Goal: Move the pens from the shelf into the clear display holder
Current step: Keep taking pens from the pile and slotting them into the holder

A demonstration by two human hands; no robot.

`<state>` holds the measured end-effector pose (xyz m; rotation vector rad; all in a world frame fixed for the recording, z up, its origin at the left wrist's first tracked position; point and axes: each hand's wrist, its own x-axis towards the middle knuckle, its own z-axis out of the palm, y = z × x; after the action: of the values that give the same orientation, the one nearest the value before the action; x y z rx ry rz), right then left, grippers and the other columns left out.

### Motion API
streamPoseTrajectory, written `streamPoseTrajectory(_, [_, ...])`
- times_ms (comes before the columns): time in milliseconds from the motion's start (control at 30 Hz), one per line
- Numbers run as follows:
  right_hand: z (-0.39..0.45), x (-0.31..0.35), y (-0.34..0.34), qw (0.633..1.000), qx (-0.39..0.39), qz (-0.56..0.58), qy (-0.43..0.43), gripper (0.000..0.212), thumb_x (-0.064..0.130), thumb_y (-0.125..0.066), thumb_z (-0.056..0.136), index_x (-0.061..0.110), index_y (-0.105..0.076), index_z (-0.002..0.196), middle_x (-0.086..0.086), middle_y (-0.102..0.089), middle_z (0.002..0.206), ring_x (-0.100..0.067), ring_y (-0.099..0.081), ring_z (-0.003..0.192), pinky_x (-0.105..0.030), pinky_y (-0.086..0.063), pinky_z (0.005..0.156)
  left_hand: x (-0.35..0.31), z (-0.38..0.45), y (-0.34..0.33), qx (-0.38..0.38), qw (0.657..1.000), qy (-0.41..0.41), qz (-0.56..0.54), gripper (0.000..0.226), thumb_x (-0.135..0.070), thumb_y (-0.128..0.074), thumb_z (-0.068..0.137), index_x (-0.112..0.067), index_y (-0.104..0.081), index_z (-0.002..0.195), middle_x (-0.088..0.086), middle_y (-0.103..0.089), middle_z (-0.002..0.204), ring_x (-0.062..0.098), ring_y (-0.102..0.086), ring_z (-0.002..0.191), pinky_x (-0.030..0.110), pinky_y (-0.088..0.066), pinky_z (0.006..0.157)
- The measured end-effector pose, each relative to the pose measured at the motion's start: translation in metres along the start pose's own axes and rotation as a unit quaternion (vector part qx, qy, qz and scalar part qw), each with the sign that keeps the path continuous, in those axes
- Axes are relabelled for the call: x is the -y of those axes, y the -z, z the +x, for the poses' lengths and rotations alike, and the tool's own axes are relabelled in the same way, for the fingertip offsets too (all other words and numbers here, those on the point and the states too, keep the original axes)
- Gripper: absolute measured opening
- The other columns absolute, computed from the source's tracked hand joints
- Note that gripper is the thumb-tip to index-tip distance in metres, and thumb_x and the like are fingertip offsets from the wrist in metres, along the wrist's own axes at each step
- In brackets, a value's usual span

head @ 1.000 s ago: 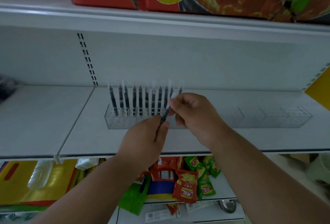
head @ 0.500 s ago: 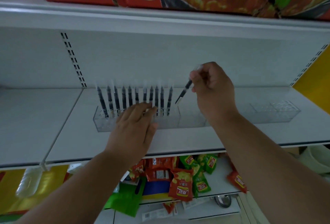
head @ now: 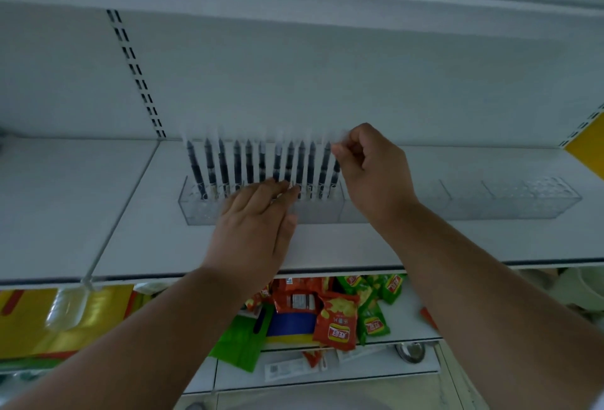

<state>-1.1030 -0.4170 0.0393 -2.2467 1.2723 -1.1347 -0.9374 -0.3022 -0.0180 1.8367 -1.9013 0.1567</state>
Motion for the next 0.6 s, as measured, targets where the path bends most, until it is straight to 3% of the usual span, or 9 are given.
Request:
streamPoseTrajectory(300, [-0.004, -0.001, 0.001, 0.999, 0.021, -0.022, -0.036, 0.017, 0.032, -0.062, 0.094, 0.019, -0.053, 0.089, 0.004, -0.062, 0.078, -0.01, -0.058, 0.071, -0.026, -0.046, 0.063, -0.001, -0.001, 0.0, -0.011, 1.0, -0.006, -0.006, 0.051, -0.04, -0.027, 0.102, -0.018, -0.058, 0.136, 0.001, -0.057, 0.136, 0.021, -0.044, 0.13, 0.038, -0.03, 0.109])
streamPoseTrajectory(400, [-0.017, -0.005, 0.002, 0.998, 0.029, -0.023, -0.044, 0.025, 0.037, -0.066, 0.091, 0.02, -0.05, 0.101, 0.004, -0.062, 0.087, -0.01, -0.058, 0.075, -0.024, -0.044, 0.064, 0.0, -0.002, -0.001, -0.009, 1.0, -0.012, -0.006, 0.052, -0.041, -0.025, 0.103, -0.017, -0.056, 0.137, 0.002, -0.056, 0.138, 0.022, -0.043, 0.132, 0.037, -0.026, 0.111])
streamPoseTrajectory(500, [-0.033, -0.001, 0.011, 0.999, 0.018, -0.042, 0.027, 0.031, 0.035, -0.063, 0.093, 0.015, -0.052, 0.114, 0.004, -0.058, 0.101, -0.007, -0.054, 0.08, -0.022, -0.041, 0.066, 0.001, -0.003, 0.001, -0.013, 0.999, -0.014, -0.04, 0.058, -0.045, -0.017, 0.104, -0.016, -0.055, 0.138, 0.004, -0.055, 0.139, 0.025, -0.045, 0.132, 0.042, -0.032, 0.112])
streamPoseTrajectory(600, [-0.042, 0.014, 0.017, 0.99, 0.005, -0.049, 0.132, 0.026, 0.029, -0.06, 0.093, 0.011, -0.057, 0.111, -0.001, -0.058, 0.1, -0.011, -0.052, 0.083, -0.025, -0.041, 0.069, -0.002, -0.007, 0.009, -0.05, 0.997, -0.008, -0.059, 0.058, -0.045, -0.019, 0.105, -0.013, -0.059, 0.132, 0.006, -0.058, 0.131, 0.027, -0.049, 0.125, 0.044, -0.039, 0.107])
